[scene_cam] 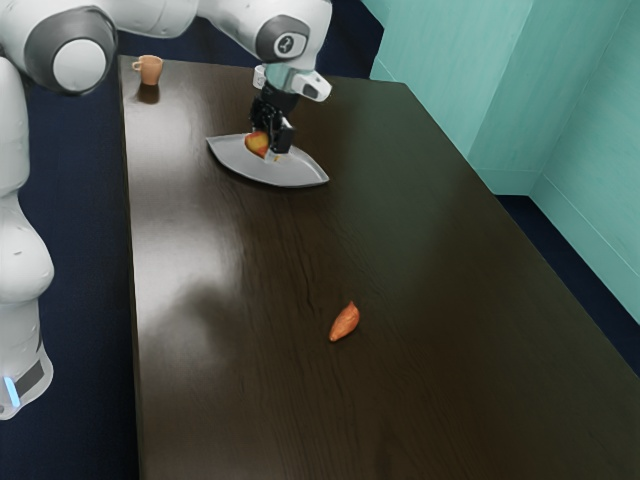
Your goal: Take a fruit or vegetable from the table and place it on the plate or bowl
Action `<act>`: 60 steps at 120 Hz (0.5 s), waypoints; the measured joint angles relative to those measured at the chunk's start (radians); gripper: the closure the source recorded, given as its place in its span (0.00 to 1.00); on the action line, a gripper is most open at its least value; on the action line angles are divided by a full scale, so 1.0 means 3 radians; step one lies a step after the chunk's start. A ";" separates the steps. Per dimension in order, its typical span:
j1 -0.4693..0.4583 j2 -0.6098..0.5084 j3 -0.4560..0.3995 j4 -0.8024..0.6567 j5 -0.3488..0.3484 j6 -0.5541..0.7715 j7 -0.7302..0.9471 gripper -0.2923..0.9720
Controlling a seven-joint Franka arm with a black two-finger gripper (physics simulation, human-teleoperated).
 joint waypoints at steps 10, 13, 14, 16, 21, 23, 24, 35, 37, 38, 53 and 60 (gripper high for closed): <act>0.0028 0.0000 0.0117 -0.0021 0.0002 0.0083 0.0022 0.46; 0.0055 0.0001 0.0134 -0.0023 0.0003 0.0106 0.0030 0.46; 0.0065 0.0002 0.0138 -0.0023 0.0003 0.0114 0.0033 0.46; 0.0086 0.0004 0.0145 -0.0024 0.0003 0.0128 0.0039 0.46; 0.0129 0.0009 0.0173 -0.0025 0.0004 0.0162 0.0055 0.46; 0.0147 0.0015 0.0183 -0.0025 0.0004 0.0177 0.0062 0.46; 0.0156 0.0019 0.0186 -0.0026 0.0005 0.0186 0.0066 0.46; 0.0263 0.0083 0.0206 -0.0026 0.0005 0.0287 0.0109 0.46; 0.0275 0.0100 0.0208 -0.0026 0.0005 0.0309 0.0117 0.45; 0.0276 0.0113 0.0213 -0.0025 0.0004 0.0322 0.0122 0.45; 0.0235 0.0255 0.0239 0.0006 -0.0021 0.0488 0.0187 0.46; 0.0206 0.0347 0.0244 0.0076 -0.0039 0.0555 0.0218 0.46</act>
